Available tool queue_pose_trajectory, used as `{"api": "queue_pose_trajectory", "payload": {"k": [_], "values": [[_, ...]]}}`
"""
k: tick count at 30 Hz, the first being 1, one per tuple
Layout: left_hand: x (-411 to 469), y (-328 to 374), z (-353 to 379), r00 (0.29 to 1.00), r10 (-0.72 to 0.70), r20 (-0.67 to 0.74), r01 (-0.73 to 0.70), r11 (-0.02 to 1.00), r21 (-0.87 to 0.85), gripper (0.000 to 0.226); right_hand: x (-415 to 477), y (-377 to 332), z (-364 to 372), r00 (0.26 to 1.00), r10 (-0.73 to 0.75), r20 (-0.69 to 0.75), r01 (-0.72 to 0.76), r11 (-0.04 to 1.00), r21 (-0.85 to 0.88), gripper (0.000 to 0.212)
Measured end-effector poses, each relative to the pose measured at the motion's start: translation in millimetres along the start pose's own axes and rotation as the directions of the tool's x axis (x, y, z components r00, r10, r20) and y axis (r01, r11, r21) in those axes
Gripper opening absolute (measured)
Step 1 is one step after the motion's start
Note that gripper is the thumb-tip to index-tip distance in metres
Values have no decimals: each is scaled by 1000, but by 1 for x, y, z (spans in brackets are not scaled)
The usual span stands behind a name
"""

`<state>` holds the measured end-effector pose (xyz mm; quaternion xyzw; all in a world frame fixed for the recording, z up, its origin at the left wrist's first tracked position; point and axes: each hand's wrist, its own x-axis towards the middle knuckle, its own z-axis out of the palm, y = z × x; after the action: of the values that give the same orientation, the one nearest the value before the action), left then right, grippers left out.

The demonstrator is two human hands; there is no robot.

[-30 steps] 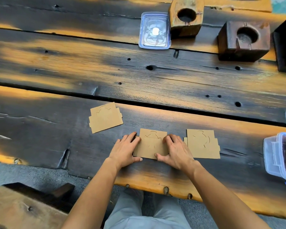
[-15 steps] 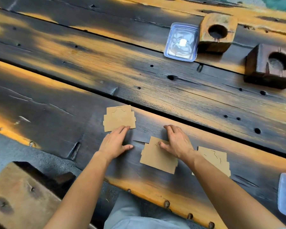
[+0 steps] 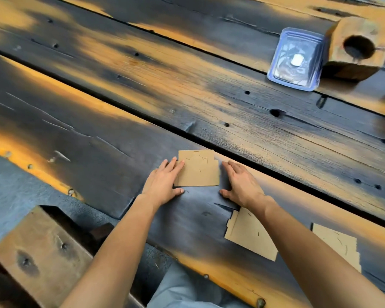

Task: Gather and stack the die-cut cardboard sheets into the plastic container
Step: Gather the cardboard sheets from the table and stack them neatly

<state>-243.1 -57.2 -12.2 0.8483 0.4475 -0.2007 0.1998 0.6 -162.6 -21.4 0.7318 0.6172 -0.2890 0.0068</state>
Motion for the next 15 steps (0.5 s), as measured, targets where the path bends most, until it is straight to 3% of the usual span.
{"api": "queue_pose_trajectory", "payload": {"k": [10, 15], "values": [[23, -16, 7, 998, 50, 28, -50, 999, -8, 103, 38, -5, 5, 995, -23, 98, 28, 998, -47, 119], [27, -21, 8, 998, 56, 8, -56, 998, -13, 98, 47, -6, 5, 994, -30, 105, 38, 996, -78, 119]]}}
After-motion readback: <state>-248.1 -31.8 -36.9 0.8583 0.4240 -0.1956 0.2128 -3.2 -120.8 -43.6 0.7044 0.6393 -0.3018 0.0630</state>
